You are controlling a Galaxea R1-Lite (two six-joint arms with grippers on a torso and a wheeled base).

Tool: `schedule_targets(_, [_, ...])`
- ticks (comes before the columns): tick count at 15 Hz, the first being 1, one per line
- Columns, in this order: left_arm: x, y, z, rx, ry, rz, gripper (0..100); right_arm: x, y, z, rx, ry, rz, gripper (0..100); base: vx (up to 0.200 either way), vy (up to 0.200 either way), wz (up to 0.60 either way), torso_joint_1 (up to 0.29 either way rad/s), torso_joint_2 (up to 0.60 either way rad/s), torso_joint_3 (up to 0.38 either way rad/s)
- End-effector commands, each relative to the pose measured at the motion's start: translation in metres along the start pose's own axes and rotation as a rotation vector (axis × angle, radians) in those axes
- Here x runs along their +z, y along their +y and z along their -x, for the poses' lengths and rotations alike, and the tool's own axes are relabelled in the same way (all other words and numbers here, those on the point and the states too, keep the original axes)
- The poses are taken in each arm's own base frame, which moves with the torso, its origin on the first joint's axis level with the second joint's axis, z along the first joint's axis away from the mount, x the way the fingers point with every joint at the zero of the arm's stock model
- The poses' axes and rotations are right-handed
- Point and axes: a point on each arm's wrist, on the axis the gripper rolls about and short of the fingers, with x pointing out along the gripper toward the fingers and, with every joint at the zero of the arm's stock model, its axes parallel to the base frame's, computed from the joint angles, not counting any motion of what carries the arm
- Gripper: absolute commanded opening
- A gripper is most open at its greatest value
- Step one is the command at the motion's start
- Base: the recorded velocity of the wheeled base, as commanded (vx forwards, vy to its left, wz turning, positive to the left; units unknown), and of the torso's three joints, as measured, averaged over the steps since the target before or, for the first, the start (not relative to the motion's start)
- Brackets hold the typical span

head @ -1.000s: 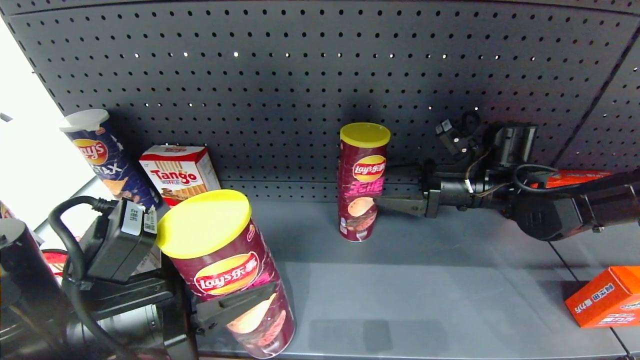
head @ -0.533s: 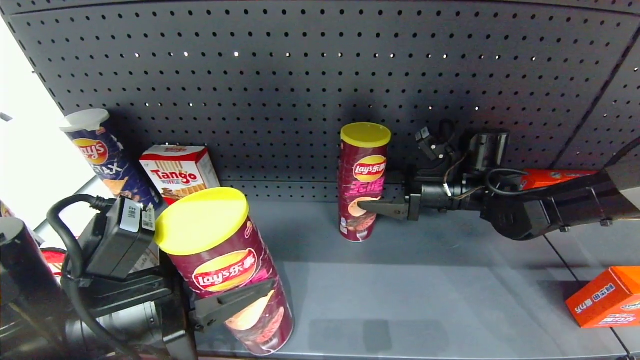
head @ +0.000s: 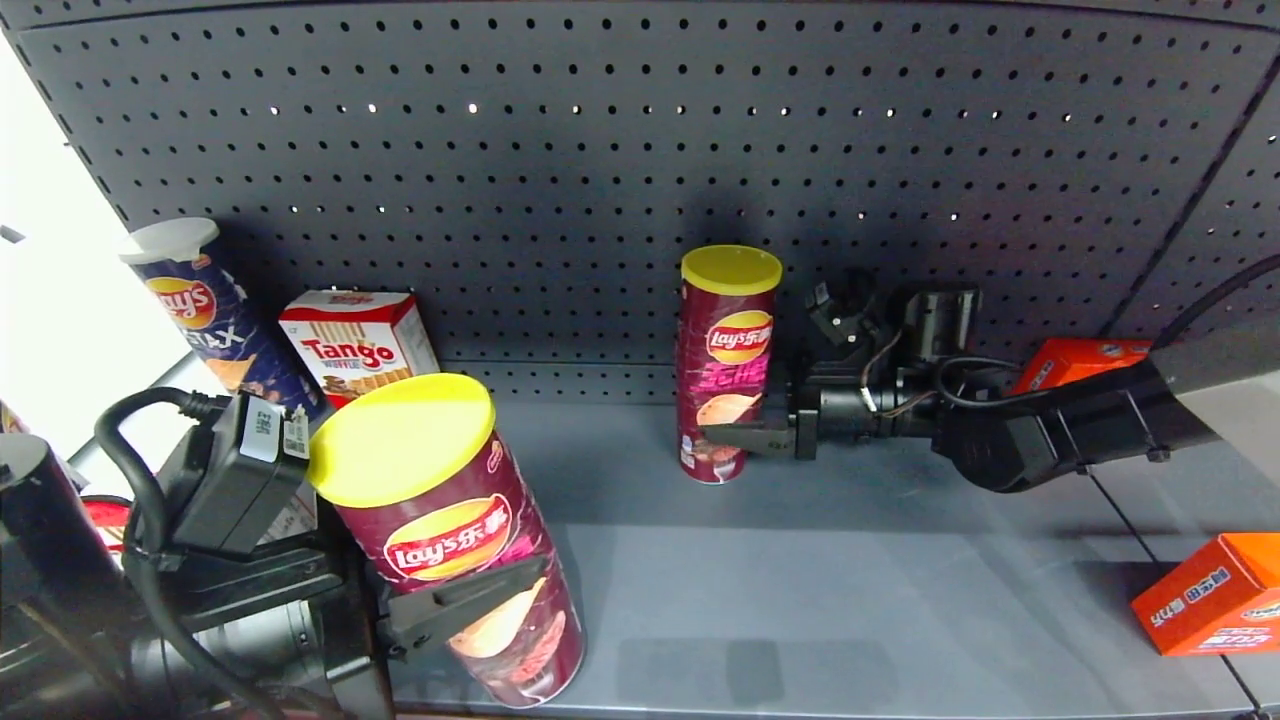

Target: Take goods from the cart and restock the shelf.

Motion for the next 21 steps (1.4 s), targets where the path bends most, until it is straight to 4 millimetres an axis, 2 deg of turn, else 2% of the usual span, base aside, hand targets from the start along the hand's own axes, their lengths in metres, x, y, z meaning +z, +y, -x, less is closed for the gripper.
schedule_targets(1, [0.0, 0.0, 0.0, 0.001, 0.001, 0.001, 0, -0.007, -0.001, -0.004, 0.007, 0.009, -0.013, 100, 0.0, 0.0, 0.0, 0.0, 0.0, 0.0])
schedule_targets(6, [-0.001, 0.001, 0.001, 0.004, 0.004, 0.003, 0, -0.013, -0.006, -0.016, 0.019, 0.0, 0.0, 100, 0.0, 0.0, 0.0, 0.0, 0.0, 0.0])
schedule_targets(7, [-0.001, 0.001, 0.001, 0.007, 0.004, 0.003, 0, -0.011, -0.007, -0.018, 0.011, -0.004, 0.007, 0, 0.0, 0.0, 0.0, 0.0, 0.0, 0.0])
schedule_targets(11, [-0.001, 0.001, 0.001, 0.007, 0.003, 0.002, 0, -0.005, -0.005, -0.017, -0.03, -0.004, 0.019, 0, 0.0, 0.0, 0.0, 0.0, 0.0, 0.0])
schedule_targets(14, [-0.001, 0.001, 0.001, 0.01, 0.001, 0.003, 0, 0.021, 0.003, -0.008, -0.079, -0.032, 0.062, 0, 0.0, 0.0, 0.0, 0.0, 0.0, 0.0])
schedule_targets(15, [-0.001, 0.002, 0.002, 0.014, 0.0, 0.001, 0, 0.033, 0.012, -0.003, -0.075, -0.046, 0.076, 0, 0.0, 0.0, 0.0, 0.0, 0.0, 0.0])
schedule_targets(17, [0.0, 0.001, 0.002, 0.009, -0.003, 0.003, 0, 0.049, 0.042, 0.01, -0.056, -0.054, 0.083, 0, 0.0, 0.0, 0.0, 0.0, 0.0, 0.0])
schedule_targets(19, [0.0, 0.001, 0.002, 0.008, -0.006, -0.001, 0, 0.052, 0.079, 0.026, -0.028, -0.037, 0.067, 0, 0.0, 0.0, 0.0, 0.0, 0.0, 0.0])
schedule_targets(21, [0.0, 0.001, 0.002, 0.008, -0.006, -0.001, 0, 0.044, 0.107, 0.043, -0.017, -0.042, 0.072, 0, 0.0, 0.0, 0.0, 0.0, 0.0, 0.0])
